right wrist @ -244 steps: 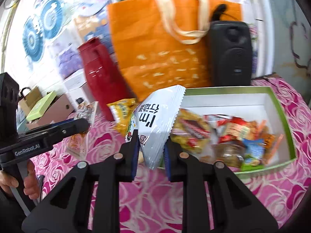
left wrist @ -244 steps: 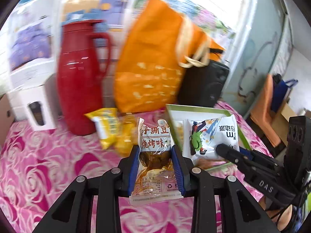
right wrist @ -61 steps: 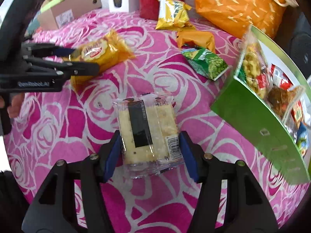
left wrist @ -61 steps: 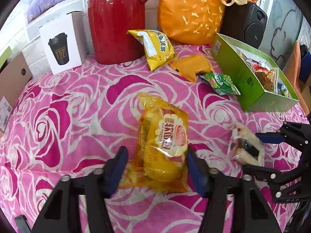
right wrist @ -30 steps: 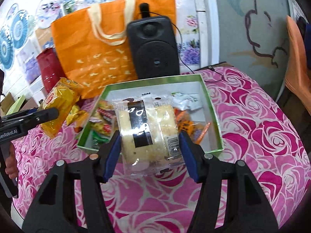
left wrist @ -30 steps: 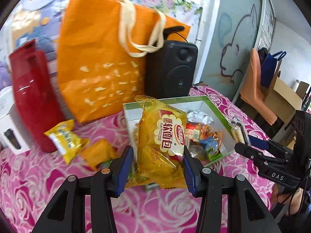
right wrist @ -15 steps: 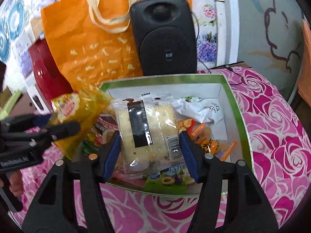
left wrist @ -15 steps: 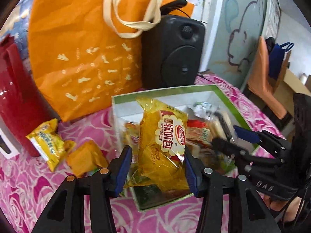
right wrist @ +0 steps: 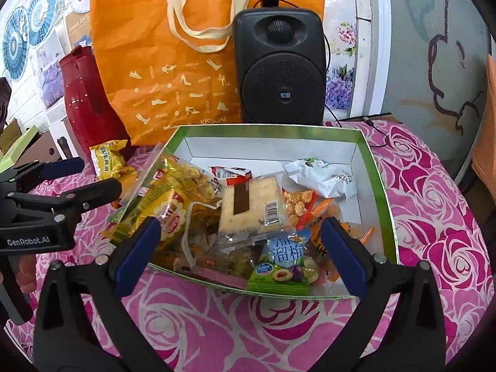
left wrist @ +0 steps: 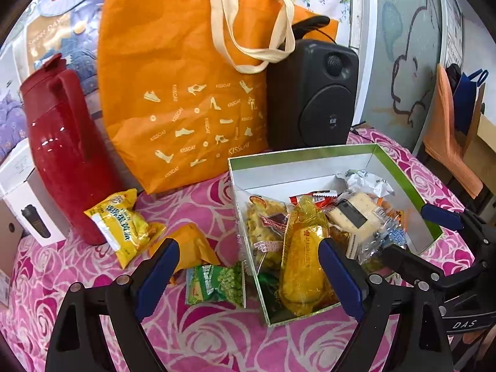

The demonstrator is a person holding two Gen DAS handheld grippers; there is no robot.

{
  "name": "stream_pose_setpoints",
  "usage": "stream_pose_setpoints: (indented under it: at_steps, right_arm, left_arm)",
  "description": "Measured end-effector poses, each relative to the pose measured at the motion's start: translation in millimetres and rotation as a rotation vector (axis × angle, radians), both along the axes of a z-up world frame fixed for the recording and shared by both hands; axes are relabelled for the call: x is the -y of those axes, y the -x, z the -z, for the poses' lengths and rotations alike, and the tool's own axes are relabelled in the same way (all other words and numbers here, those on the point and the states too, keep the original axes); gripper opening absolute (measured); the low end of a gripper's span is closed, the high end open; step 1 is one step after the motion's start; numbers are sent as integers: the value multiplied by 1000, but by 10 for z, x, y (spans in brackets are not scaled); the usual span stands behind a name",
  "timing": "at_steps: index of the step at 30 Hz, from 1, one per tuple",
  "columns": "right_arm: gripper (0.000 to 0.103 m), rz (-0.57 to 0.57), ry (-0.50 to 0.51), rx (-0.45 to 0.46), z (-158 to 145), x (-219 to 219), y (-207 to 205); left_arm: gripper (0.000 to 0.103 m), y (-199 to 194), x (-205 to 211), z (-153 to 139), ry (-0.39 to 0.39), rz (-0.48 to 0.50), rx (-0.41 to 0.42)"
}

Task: Organize snacks
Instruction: 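Move both open tools back toward the remaining snacks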

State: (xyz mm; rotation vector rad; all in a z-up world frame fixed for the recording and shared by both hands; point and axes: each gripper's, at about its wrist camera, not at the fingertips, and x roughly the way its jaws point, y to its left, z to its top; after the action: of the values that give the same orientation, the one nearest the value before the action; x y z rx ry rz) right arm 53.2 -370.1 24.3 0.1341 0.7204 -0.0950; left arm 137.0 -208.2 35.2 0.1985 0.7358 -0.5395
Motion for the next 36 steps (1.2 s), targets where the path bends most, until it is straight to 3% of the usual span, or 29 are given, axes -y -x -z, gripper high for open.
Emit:
stream_pose_setpoints:
  at_steps: [17,28,36]
  right_arm:
    - [102,-70,29,21,-249,-554,229]
    - [102,-129,1,0,-141,-1017,176]
    - [102,-169,-37,-48,63,-1303,67]
  left_arm:
    - [93,307,-599,-307,86,-78,39]
    - [93,350,-1149,-200,89,-178,31]
    - [93,115,-1699,18,67,-272,-19]
